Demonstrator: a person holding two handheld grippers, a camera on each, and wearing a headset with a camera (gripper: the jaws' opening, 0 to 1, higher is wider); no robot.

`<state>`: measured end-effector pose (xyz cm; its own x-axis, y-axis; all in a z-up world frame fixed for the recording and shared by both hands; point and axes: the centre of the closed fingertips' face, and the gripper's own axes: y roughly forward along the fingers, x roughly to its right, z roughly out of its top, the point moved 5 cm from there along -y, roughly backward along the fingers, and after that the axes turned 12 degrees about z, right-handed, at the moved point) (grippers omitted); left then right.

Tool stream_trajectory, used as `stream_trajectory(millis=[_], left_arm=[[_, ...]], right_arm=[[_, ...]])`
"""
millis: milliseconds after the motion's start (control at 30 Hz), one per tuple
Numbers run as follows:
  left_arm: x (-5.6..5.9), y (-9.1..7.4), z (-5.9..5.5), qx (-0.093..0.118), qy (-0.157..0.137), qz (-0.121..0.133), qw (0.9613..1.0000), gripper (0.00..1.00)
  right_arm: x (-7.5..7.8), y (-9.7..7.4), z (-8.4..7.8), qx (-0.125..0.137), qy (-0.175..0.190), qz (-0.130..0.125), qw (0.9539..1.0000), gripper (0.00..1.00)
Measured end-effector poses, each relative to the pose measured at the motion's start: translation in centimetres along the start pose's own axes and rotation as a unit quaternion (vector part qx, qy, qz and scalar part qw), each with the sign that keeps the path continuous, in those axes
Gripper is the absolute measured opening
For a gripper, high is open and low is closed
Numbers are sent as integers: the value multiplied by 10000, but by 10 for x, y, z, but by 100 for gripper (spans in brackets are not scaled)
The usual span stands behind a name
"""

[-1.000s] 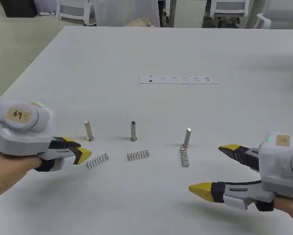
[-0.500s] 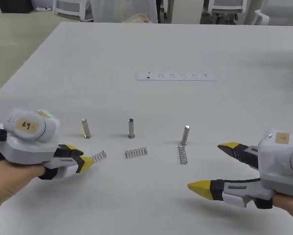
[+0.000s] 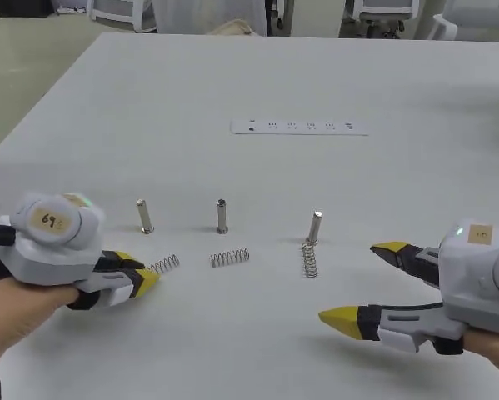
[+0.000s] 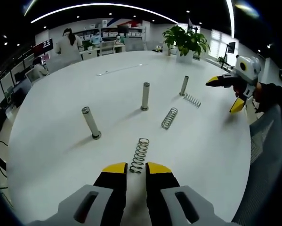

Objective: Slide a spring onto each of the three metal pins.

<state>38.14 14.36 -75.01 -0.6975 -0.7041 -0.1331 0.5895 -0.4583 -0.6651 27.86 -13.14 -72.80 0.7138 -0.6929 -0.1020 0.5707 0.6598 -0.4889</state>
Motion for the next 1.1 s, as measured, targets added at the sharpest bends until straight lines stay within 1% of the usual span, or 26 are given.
stream_trajectory(millis=[167, 333, 467, 633, 767, 967, 1100], left_arm=[[0, 0, 0, 34, 35, -7, 10000, 6], [0, 1, -1, 12, 106, -2, 9999, 4], [1, 1, -1, 22, 145, 0, 9999, 3], [1, 1, -1, 38, 265, 14, 9996, 3], [3, -1, 1, 97, 356, 9, 9993, 3], [5, -5, 2, 140, 364, -23, 9992, 3], [7, -8, 2, 160, 347, -53, 9993, 3]], right_arm=[[0, 0, 0, -6, -4, 7, 10000, 76], [0, 0, 1, -7, -12, 4, 10000, 76], [0, 0, 1, -12, -17, -3, 10000, 76], [0, -1, 0, -16, -19, -11, 10000, 76], [1, -4, 2, 10, -38, -47, 10000, 76], [2, -12, 10, 114, -75, -146, 9998, 76], [2, -14, 12, 141, -107, -171, 9997, 75]])
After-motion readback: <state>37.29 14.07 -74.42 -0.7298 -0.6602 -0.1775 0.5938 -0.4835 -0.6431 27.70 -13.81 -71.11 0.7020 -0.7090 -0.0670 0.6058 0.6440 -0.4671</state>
